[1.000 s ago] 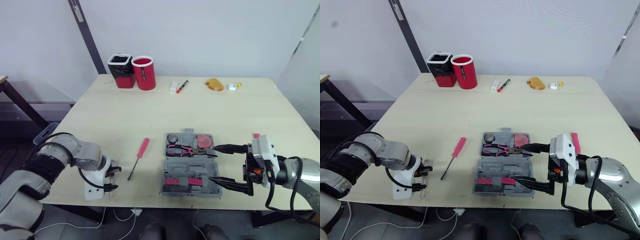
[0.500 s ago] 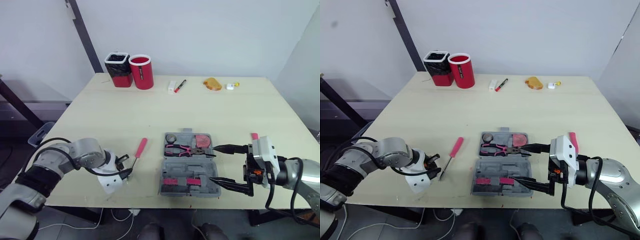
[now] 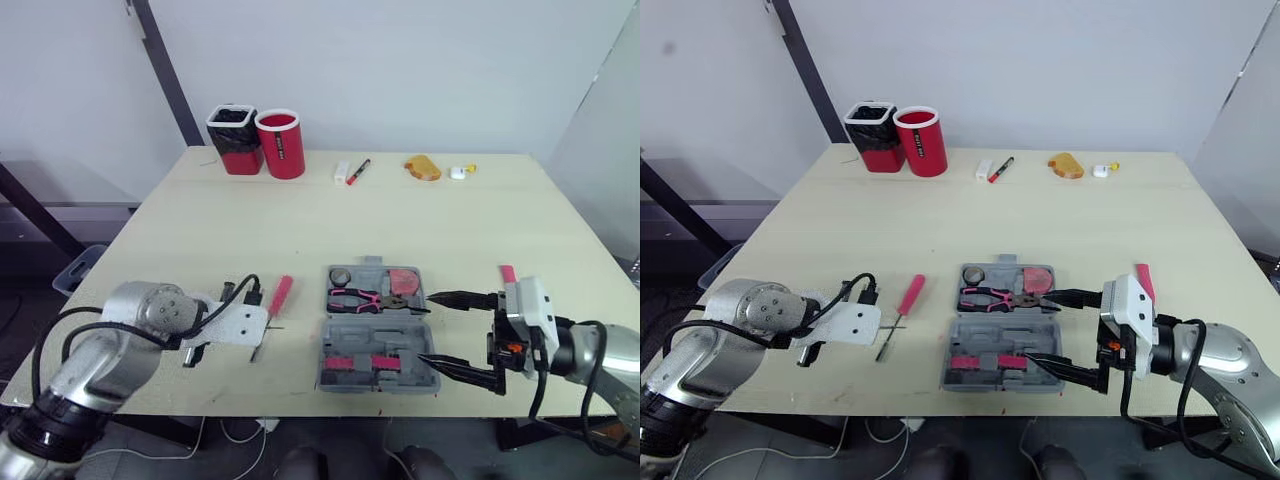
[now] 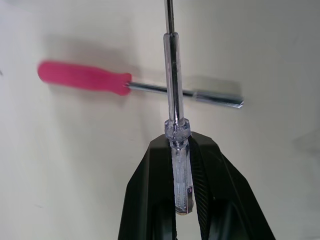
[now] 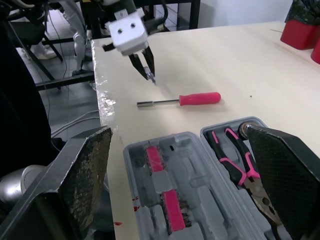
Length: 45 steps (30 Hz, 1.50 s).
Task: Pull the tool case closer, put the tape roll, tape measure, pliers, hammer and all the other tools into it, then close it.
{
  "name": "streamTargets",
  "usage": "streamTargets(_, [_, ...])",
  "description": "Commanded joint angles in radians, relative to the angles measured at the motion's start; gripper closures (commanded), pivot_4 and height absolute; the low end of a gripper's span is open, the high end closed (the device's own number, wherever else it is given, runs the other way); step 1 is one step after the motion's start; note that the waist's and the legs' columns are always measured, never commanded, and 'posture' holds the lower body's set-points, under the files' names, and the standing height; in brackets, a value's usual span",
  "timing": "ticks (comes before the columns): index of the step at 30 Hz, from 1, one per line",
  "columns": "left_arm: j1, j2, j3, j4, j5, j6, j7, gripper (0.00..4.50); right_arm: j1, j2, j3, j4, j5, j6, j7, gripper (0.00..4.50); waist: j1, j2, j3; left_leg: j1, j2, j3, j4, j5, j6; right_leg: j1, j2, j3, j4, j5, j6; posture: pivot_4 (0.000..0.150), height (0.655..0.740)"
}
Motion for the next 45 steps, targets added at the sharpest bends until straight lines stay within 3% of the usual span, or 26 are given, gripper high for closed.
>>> streamTargets(1, [-0.029, -0.039, 0.044, -0.091, -0.03, 0.382, -0.012, 4.43, 0.002, 0.004, -0.023, -0.019, -0.004, -0.03, 0.0, 0.0, -0.001, 0.0, 0.0, 0.0, 0.0, -0.001, 0.0, 0.0, 0.0, 0.0, 0.0, 0.0, 0.0, 0.0, 0.0, 0.15, 0.74])
streamTargets(5, [-0.073, -0.046, 0.039, -0.134, -0.116, 0.797, 0.004, 4.43, 0.005, 0.015, -0.02, -0.022, -0.01, -0.037, -0.009, 0.0, -0.005, -0.003, 0.001, 0.0, 0.0, -0.002, 0.0, 0.0, 0.0, 0.0, 0.001, 0.0, 0.0, 0.0, 0.0, 0.15, 0.74])
streamTargets(7, [-0.163, -0.091, 0.098, -0.048, -0.176, 1.062, 0.054, 4.43, 0.008, 0.022, -0.018, -0.025, -0.012, -0.042, -0.014, 0.0, -0.005, -0.004, 0.002, 0.0, 0.0, -0.003, 0.0, 0.0, 0.0, 0.0, 0.002, 0.0, 0.0, 0.0, 0.0, 0.15, 0.74])
streamTargets(9, [-0.197, -0.132, 0.15, 0.012, -0.227, 1.149, 0.082, 4.43, 0.011, 0.025, -0.017, -0.029, -0.014, -0.044, -0.017, 0.0, -0.006, -0.005, 0.002, -0.001, 0.0, -0.005, 0.0, 0.0, 0.0, 0.0, 0.003, 0.0, 0.0, 0.0, 0.0, 0.15, 0.74])
streamTargets(13, [-0.237, -0.242, 0.241, 0.13, -0.258, 1.149, 0.204, 4.43, 0.017, 0.032, -0.013, -0.037, -0.019, -0.049, -0.026, 0.0, -0.01, -0.005, 0.002, -0.001, 0.0, -0.009, 0.0, 0.0, 0.0, 0.0, 0.004, 0.001, 0.0, 0.0, 0.0, 0.15, 0.74])
streamTargets(17, [-0.283, -0.279, 0.24, 0.2, -0.301, 1.149, 0.292, 4.43, 0.018, 0.04, 0.001, -0.038, -0.03, -0.054, -0.032, 0.0, -0.009, -0.008, 0.003, -0.001, 0.0, -0.011, 0.0, 0.0, 0.0, 0.0, 0.004, 0.0, 0.001, 0.003, 0.0, 0.15, 0.74])
streamTargets(26, [-0.336, -0.256, 0.123, 0.278, -0.417, 1.149, 0.494, 4.43, 0.025, 0.05, 0.012, -0.048, -0.045, -0.056, -0.041, 0.0, -0.009, -0.009, 0.003, -0.002, 0.0, -0.012, 0.0, 0.0, 0.0, 0.0, 0.004, 0.001, 0.001, 0.004, -0.001, 0.15, 0.74])
streamTargets(35, [-0.327, -0.319, 0.203, 0.379, -0.516, 1.149, 0.688, 4.43, 0.052, 0.049, 0.003, -0.065, -0.043, -0.057, -0.049, 0.0, -0.008, -0.009, 0.003, -0.002, 0.0, -0.012, 0.0, 0.0, 0.0, 0.0, 0.004, 0.0, 0.001, 0.004, -0.001, 0.15, 0.74])
streamTargets(37, [-0.325, -0.328, 0.216, 0.391, -0.532, 1.149, 0.731, 3.45, 0.057, 0.05, 0.004, -0.063, -0.047, -0.06, -0.047, 0.0, -0.009, -0.009, 0.003, -0.001, 0.0, -0.012, 0.0, 0.0, 0.0, 0.0, 0.004, 0.001, 0.001, 0.004, -0.001, 0.15, 0.74])
streamTargets(38, [-0.323, -0.329, 0.221, 0.39, -0.544, 1.149, 0.748, 3.22, 0.059, 0.049, 0.003, -0.063, -0.047, -0.061, -0.046, 0.0, -0.01, -0.009, 0.003, -0.001, 0.0, -0.012, 0.0, 0.0, 0.0, 0.0, 0.004, 0.001, 0.001, 0.004, -0.001, 0.15, 0.74])
streamTargets(41, [-0.32, -0.332, 0.248, 0.402, -0.572, 1.149, 0.801, 1.69, 0.056, 0.05, -0.001, -0.063, -0.04, -0.06, -0.046, 0.0, -0.008, -0.009, 0.003, -0.001, 0.0, -0.013, 0.0, 0.0, 0.0, 0.0, 0.004, 0.0, 0.001, 0.004, -0.001, 0.15, 0.74])
streamTargets(42, [-0.319, -0.332, 0.258, 0.406, -0.583, 1.149, 0.815, 1.49, 0.055, 0.05, -0.001, -0.063, -0.037, -0.061, -0.042, 0.0, -0.008, -0.009, 0.002, -0.002, 0.0, -0.013, 0.0, 0.0, 0.0, 0.0, 0.004, 0.0, 0.001, 0.004, -0.001, 0.15, 0.74])
streamTargets(45, [-0.315, -0.332, 0.276, 0.399, -0.617, 1.149, 0.848, 0.21, 0.05, 0.051, 0.002, -0.061, -0.034, -0.063, -0.037, 0.0, -0.009, -0.009, 0.002, -0.001, 0.0, -0.013, 0.0, 0.0, 0.0, 0.0, 0.004, 0.0, 0.001, 0.004, -0.001, 0.15, 0.74])
